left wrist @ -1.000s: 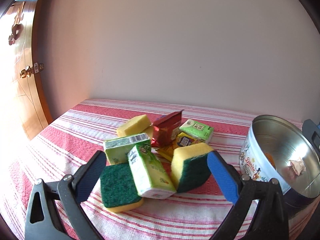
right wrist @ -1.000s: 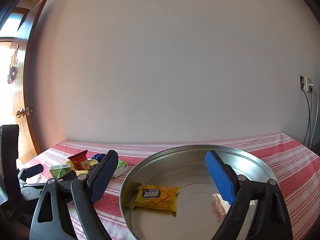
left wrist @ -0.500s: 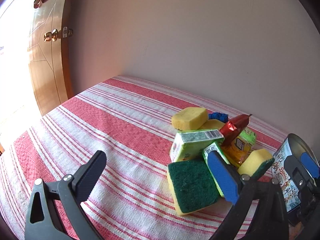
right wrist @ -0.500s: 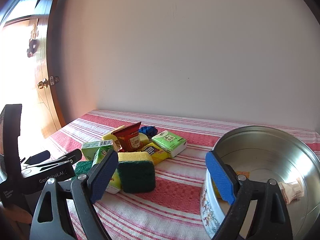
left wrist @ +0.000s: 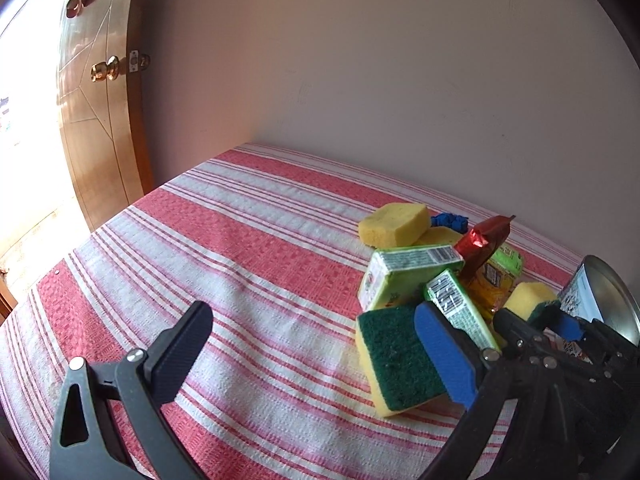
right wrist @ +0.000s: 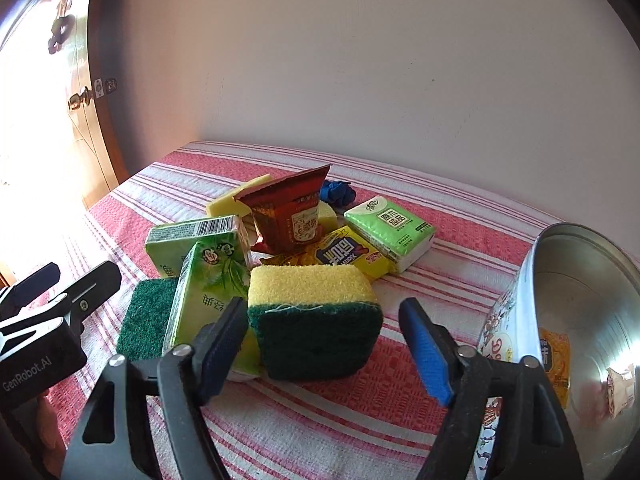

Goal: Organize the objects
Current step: 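Grasp the yellow-green sponge with the right tool while the left tool grasps a green juice carton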

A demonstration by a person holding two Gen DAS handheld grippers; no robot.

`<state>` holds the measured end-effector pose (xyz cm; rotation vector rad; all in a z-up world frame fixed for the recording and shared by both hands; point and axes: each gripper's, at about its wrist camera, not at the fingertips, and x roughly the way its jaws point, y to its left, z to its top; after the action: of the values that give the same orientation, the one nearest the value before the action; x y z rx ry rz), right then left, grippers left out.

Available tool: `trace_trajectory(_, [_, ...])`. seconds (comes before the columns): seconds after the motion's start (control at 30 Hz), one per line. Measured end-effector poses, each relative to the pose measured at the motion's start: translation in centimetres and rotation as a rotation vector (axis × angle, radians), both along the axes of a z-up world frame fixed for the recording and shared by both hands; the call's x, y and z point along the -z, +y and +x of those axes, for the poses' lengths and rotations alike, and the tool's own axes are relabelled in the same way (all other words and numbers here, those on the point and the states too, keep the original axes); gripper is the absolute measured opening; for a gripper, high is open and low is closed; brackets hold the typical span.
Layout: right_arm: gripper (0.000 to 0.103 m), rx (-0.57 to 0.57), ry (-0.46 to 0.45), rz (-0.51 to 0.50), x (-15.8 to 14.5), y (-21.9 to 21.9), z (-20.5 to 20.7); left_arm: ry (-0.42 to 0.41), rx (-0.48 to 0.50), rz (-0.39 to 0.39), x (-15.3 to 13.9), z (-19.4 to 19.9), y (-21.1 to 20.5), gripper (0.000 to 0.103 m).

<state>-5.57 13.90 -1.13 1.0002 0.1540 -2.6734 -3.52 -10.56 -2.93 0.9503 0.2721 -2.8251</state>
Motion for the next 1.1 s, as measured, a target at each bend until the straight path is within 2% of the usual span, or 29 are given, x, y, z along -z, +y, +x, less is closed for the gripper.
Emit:
trace_trajectory(0.1, [0.057,-0.005,0.046,-0.016,-0.6,0.4,0.8,-0.005,0.022,0.009,-0.1,0.0,0.7,0.102])
trace_trajectory(0.27, [0.057,0.021,0.218,-0.072,-4.0,2.2,3.4,-0.006,0.083,0.040,-0.8,-0.6,2.5,0.100])
trace_trajectory(0.43, [0.057,0.087,0.338,-0.025,-5.9,4.1,4.7,-0.053,0.140,0.054,-0.8,-2.5,5.7,0.091])
trace_trajectory(0.6, [0.057,0.119,0.333,-0.028,-6.4,5.4,4.2,-0.124,0.175,0.053,0.5,-4.9,8.5,0.077])
trace_trajectory(0.63, [0.057,0.124,0.331,-0.031,-6.5,5.6,4.2,-0.117,0.165,0.014,0.5,-5.1,9.1,0.077])
trace_trajectory(0.8, [0.058,0.133,0.319,-0.042,-6.6,6.0,4.0,-0.117,0.214,-0.076,0.8,-5.2,11.1,0.054])
trace_trajectory(0.87, [0.058,0.133,0.309,-0.051,-6.5,6.2,3.9,-0.139,0.255,-0.044,1.0,-5.2,11.3,0.043])
trace_trajectory(0.93, [0.058,0.139,0.301,-0.058,-6.5,6.4,3.8,-0.136,0.260,-0.028,0.9,-4.7,11.0,0.039])
trace_trajectory(0.97, [0.058,0.143,0.301,-0.062,-6.5,6.4,3.7,-0.135,0.261,-0.031,0.9,-4.6,10.9,0.031])
trace_trajectory(1.1, [0.058,0.155,0.300,-0.072,-6.7,7.0,3.8,-0.118,0.277,0.012,0.9,-3.7,10.0,0.027])
